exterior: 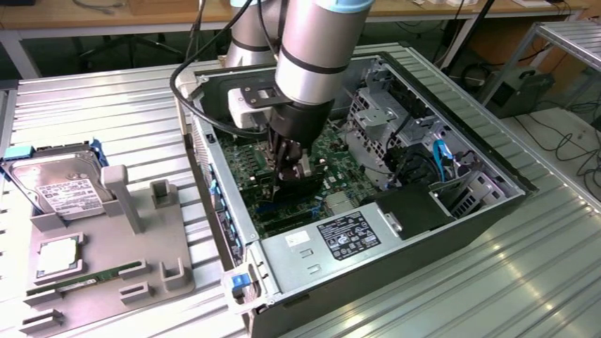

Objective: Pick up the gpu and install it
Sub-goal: 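Press down on the gpu until it lock into place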

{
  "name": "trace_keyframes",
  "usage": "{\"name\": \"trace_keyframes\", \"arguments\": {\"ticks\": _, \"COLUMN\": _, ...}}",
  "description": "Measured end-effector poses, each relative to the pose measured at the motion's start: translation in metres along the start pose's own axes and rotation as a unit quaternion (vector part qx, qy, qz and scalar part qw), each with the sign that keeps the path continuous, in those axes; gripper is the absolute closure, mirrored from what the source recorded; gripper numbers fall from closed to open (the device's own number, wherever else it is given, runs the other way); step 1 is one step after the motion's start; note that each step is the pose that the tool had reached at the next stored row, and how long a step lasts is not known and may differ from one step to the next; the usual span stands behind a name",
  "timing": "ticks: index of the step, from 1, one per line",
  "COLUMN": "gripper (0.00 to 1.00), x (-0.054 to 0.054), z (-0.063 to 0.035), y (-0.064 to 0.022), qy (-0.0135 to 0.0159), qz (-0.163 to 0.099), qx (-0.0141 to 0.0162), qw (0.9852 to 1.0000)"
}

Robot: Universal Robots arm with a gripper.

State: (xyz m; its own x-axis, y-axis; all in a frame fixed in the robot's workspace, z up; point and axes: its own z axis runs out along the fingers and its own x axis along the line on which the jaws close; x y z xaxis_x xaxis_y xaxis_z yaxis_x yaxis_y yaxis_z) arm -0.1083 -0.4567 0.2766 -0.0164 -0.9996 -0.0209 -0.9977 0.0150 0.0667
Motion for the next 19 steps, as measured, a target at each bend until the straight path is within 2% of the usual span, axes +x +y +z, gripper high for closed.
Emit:
{"name": "trace_keyframes", "arguments": {"ticks": 4, "gripper": 0.89, "x": 0.0000, "z": 0.0047, "y": 0.0002, "qy": -0.0005, "qz": 0.000, "qx": 0.0003, "qw": 1.0000}}
{"name": "trace_keyframes", "arguments": {"ticks": 11, "gripper": 0.89, "x": 0.0007, "z": 0.0074, "y": 0.0006, "qy": -0.0011, "qz": 0.000, "qx": 0.0001, "qw": 1.0000}}
{"name": "trace_keyframes", "arguments": {"ticks": 15, "gripper": 0.89, "x": 0.0006, "z": 0.0047, "y": 0.0004, "qy": -0.0018, "qz": 0.000, "qx": 0.0005, "qw": 1.0000}}
{"name": "trace_keyframes", "arguments": {"ticks": 19, "gripper": 0.89, "x": 0.0005, "z": -0.0011, "y": -0.0022, "qy": -0.0012, "qz": 0.000, "qx": 0.0002, "qw": 1.0000}}
